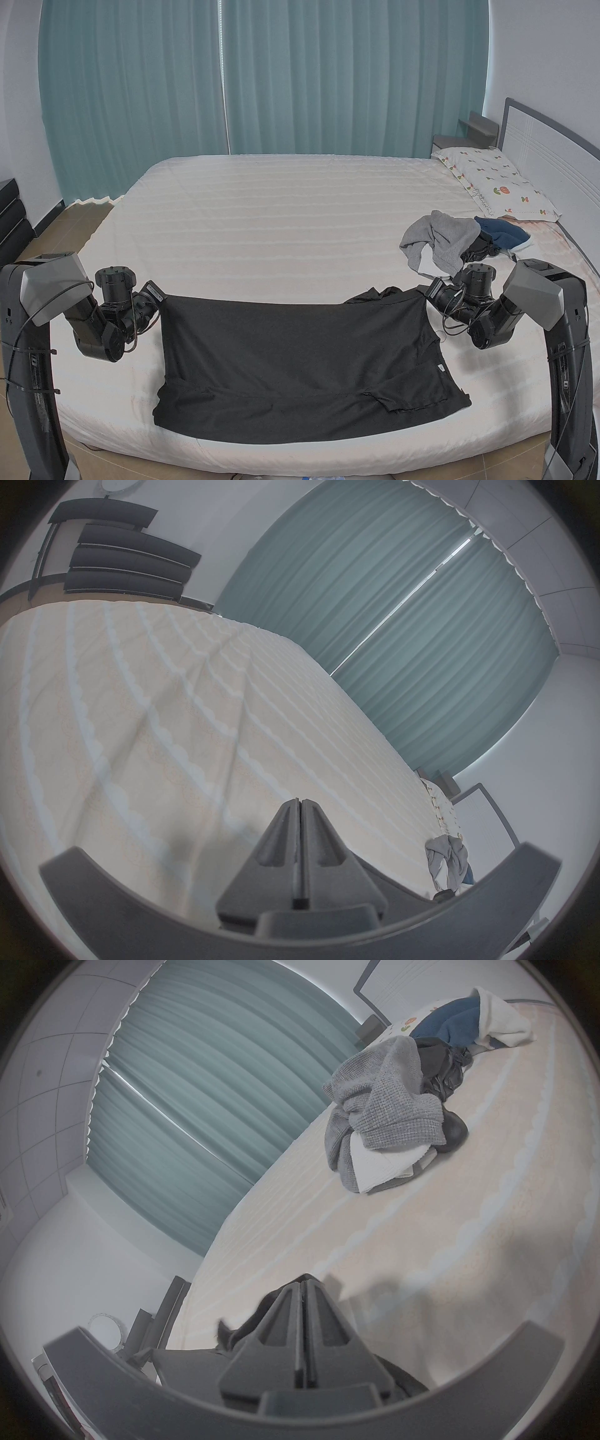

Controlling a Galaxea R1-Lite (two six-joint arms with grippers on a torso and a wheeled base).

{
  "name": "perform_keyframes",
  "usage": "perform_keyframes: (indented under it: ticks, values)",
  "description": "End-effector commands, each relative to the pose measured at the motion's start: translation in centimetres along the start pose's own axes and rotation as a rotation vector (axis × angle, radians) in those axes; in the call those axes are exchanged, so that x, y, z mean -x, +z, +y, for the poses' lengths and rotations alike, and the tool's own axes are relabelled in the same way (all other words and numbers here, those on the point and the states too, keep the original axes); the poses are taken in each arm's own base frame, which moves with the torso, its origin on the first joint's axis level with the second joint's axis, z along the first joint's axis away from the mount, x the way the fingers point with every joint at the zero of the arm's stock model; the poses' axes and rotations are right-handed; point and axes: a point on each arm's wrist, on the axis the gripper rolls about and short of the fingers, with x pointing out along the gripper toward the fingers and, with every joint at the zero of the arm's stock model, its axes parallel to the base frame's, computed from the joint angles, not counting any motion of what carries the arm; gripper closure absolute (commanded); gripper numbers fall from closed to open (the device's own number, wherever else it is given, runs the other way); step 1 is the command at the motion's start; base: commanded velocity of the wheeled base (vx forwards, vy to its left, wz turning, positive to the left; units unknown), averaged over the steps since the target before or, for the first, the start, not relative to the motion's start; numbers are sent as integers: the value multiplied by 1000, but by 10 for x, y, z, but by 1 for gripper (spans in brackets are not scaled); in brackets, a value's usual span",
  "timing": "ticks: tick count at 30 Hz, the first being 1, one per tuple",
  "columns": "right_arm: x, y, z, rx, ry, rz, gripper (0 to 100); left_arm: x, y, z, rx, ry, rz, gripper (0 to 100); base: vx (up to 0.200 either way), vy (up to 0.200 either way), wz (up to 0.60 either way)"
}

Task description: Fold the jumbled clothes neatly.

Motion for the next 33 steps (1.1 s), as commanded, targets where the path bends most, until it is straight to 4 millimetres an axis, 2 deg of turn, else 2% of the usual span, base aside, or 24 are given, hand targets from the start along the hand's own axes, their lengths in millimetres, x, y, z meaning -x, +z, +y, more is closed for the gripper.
perform_keyframes:
  ticks: [1, 6, 7, 11, 15, 18, 22, 33]
  values:
    - [4, 8, 5, 9, 33, -46, 100, 1, 1, 1, 0, 0, -3, 100, 0, 0, 0]
    - [6, 3, -4, 18, 57, -81, 100, 1, 1, 3, 0, -12, 9, 100, 0, 0, 0]
    - [2, -6, -13, 16, 45, -70, 100, 1, 2, 6, 6, -29, 32, 100, 0, 0, 0]
    - [8, 1, -3, 24, 64, -84, 100, 3, 3, 6, 7, -34, 36, 100, 0, 0, 0]
    - [14, -2, -4, 19, 47, -68, 100, 3, 4, 7, 4, -35, 36, 100, 0, 0, 0]
    - [27, 3, 5, 31, 61, -65, 100, 5, 6, 5, 0, -39, 31, 100, 0, 0, 0]
    - [34, 2, 7, 40, 95, -59, 100, 6, 10, 6, 3, -39, 22, 100, 0, 0, 0]
    - [27, -11, 0, 98, 154, -115, 100, 9, 16, 5, 3, -45, 10, 100, 0, 0, 0]
